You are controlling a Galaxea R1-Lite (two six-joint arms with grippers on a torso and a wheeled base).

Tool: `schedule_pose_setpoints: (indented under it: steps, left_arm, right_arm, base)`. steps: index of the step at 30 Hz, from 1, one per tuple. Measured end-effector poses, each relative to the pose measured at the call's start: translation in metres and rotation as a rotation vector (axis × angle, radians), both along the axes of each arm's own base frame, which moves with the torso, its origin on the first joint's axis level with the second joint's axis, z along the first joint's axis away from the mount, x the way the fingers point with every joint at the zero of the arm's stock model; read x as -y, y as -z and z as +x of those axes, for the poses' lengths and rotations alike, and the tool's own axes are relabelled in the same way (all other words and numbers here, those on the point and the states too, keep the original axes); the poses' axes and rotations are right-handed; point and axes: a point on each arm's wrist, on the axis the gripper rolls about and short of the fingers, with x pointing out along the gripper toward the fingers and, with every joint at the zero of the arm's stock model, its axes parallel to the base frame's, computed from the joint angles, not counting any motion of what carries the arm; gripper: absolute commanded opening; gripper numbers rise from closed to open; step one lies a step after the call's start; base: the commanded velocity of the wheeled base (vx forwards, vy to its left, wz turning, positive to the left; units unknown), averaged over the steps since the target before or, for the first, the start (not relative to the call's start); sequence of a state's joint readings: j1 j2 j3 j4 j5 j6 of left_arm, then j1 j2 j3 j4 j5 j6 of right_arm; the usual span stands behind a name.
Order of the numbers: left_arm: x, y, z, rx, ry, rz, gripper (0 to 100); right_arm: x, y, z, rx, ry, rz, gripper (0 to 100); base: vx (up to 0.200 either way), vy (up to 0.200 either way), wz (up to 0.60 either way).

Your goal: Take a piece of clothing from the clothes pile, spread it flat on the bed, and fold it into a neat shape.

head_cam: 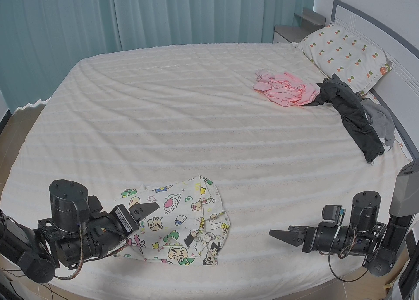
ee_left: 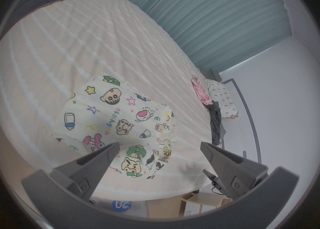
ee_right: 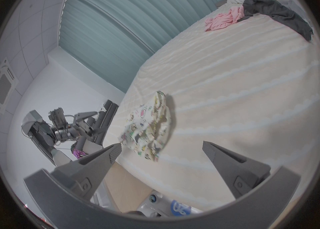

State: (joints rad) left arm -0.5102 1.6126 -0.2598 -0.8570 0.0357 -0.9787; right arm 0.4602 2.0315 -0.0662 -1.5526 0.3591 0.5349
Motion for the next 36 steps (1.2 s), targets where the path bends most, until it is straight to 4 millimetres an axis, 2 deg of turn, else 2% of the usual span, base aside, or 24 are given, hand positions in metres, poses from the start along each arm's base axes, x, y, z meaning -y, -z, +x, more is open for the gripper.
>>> schedule_pose_setpoints:
  steps: [7,19,25,36]
  left_arm:
    - [-0.005,0.001,0.001,-0.008,-0.019,-0.003,100]
    - [-0.008,0.008,-0.002,-0.036,-0.023,0.007,100]
    - [-0.008,0.011,-0.001,-0.049,-0.024,0.015,100]
    - [-0.008,0.014,0.001,-0.05,-0.031,0.014,100]
  right_arm:
    - [-0.027,-0.009,0.02,0.044,-0.011,0.094,100]
    - [-0.069,0.019,0.044,0.031,-0.084,0.096,100]
    - [-0.074,0.04,0.055,-0.014,-0.079,0.068,100]
    - [-0.083,0.061,0.066,-0.068,-0.09,0.036,100]
  base:
    - [0.0,0.171,0.0]
    - [0.0,0.0,0.0]
    - [0.0,0.0,0.0]
    - [0.0,0.0,0.0]
